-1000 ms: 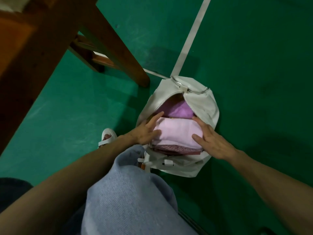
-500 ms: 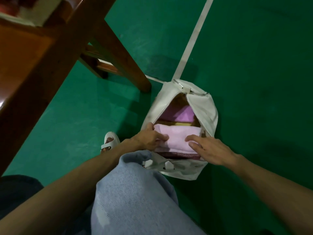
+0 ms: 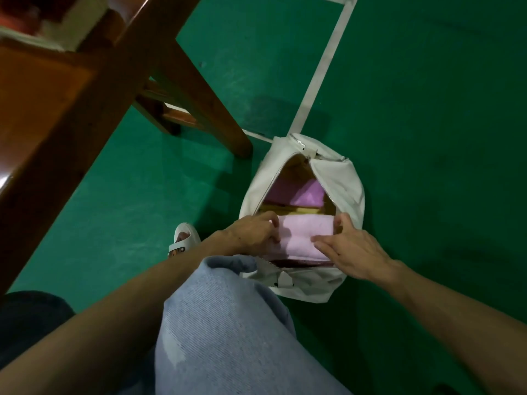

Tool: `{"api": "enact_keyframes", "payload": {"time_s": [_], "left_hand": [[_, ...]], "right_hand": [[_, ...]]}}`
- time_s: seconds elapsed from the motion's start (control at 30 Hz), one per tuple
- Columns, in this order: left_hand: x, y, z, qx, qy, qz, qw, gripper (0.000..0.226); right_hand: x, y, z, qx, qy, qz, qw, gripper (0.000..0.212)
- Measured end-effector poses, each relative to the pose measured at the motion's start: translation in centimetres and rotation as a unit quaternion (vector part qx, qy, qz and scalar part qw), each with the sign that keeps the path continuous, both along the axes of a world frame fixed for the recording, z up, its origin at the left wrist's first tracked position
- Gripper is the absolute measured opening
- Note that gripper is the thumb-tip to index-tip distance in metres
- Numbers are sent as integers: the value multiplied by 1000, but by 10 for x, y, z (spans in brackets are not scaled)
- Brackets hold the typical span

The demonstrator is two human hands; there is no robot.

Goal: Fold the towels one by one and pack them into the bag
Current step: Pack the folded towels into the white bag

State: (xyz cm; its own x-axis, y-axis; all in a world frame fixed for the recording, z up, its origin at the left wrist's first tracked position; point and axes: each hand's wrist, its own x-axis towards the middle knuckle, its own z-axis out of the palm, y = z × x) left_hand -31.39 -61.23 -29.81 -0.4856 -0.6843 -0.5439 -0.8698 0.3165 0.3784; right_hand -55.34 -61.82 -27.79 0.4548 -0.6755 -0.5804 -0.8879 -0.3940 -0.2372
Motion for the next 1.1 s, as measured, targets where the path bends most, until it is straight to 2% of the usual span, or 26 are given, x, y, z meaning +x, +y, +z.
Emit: {"api": "enact_keyframes", "payload": {"time_s": [0.13,0.23,0.37,0.5,0.63,0.8,0.9,1.0,1.1], "left_hand": [[-3,-7,7,-3,0,-33,999,30],[-6,-9,10,5,15,-51,999,28],[-10,-9,6,-4,19,-29,999,40],[-11,-12,5,-26,8,-1,1000,54],[-9,-16,-6,-23,-2,46,999,42],[-21,-20,-12,-12,-14,27,999,37],[-21,-23,-14,-2,-17,23,1000,35],[-18,-34,-18,21,-19,27,999,29],[-25,-44,-22,40,-29,23,999,29]], "right_hand": [[2,-1,15,-25,9,20,999,43],[6,1,20,-13,33,85,996,50],[15,-4,17,-5,38,128,991,48],[19,-16,11,-6,34,83,996,34],[22,-20,7,-25,43,23,999,32],[37,-24,-16,2,35,-129,991,60],[44,-33,-34,5,8,-201,979,69],[41,-38,-42,40,-50,-227,972,78],[31,-35,-49,95,-104,-201,969,84]]}}
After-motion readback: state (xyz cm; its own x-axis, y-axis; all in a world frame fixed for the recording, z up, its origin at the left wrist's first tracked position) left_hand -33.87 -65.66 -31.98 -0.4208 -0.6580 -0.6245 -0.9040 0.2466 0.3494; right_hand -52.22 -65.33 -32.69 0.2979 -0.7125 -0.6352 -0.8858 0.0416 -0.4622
